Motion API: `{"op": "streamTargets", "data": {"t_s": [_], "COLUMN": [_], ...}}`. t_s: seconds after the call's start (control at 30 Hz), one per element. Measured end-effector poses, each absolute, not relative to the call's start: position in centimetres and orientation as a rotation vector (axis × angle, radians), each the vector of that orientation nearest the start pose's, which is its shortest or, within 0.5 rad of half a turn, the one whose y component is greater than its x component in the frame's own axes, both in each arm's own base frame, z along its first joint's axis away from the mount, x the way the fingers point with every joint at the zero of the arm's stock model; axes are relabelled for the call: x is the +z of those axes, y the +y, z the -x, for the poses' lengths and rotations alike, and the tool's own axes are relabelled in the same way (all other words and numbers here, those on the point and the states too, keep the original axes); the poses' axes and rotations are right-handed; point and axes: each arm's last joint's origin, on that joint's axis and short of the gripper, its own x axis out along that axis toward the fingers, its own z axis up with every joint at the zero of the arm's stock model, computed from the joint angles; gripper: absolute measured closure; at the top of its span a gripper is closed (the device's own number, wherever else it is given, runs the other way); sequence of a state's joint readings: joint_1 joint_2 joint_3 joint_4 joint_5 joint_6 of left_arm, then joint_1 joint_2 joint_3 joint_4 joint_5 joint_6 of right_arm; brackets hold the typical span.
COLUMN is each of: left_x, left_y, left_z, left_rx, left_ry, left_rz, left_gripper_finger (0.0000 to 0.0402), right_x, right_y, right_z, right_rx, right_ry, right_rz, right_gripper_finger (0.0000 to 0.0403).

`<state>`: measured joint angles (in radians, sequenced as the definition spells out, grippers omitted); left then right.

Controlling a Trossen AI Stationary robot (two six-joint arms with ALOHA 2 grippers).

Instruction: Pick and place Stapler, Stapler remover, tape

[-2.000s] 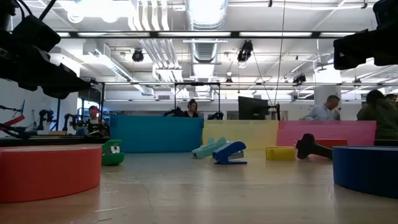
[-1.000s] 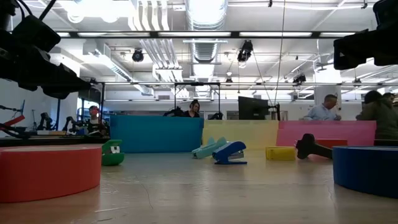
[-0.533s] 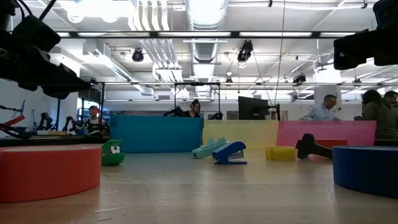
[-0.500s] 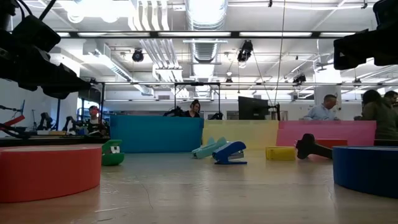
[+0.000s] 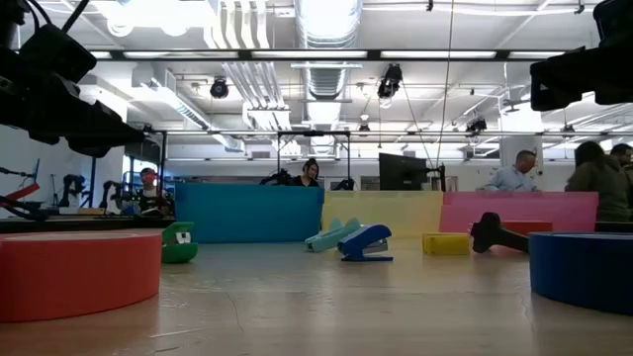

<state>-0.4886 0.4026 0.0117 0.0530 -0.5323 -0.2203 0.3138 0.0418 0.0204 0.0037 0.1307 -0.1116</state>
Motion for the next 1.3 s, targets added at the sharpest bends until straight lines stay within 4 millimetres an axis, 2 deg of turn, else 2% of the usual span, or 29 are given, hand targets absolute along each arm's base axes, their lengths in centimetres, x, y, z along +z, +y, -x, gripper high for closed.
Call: {"op": "streamTargets", "data": {"t_s": [0.33,0.83,1.3], "left_x": [13.84,13.84,13.84], "left_y": [-4.05,-4.05,-4.05], "left_z": [-10.75,-10.75,-10.75], "left_rx": [0.075,0.075,0.075], "left_ry": [0.288,0.288,0.287], "left_rz": [0.054,0.054,0.054], "left_gripper_finger": [0.0245,0.0245,0.0245], "right_x": [16.76,16.76,16.76], "right_y": [2.69,2.69,2.69], "right_z": [-9.52,-9.52,-9.52], "right_rx": [0.184,0.184,0.184], "right_ry": [0.007,0.007,0.007], "right_rz": [0.116,0.115,0.116], "right_gripper_finger": [0.0335,0.0316,0.0335]}}
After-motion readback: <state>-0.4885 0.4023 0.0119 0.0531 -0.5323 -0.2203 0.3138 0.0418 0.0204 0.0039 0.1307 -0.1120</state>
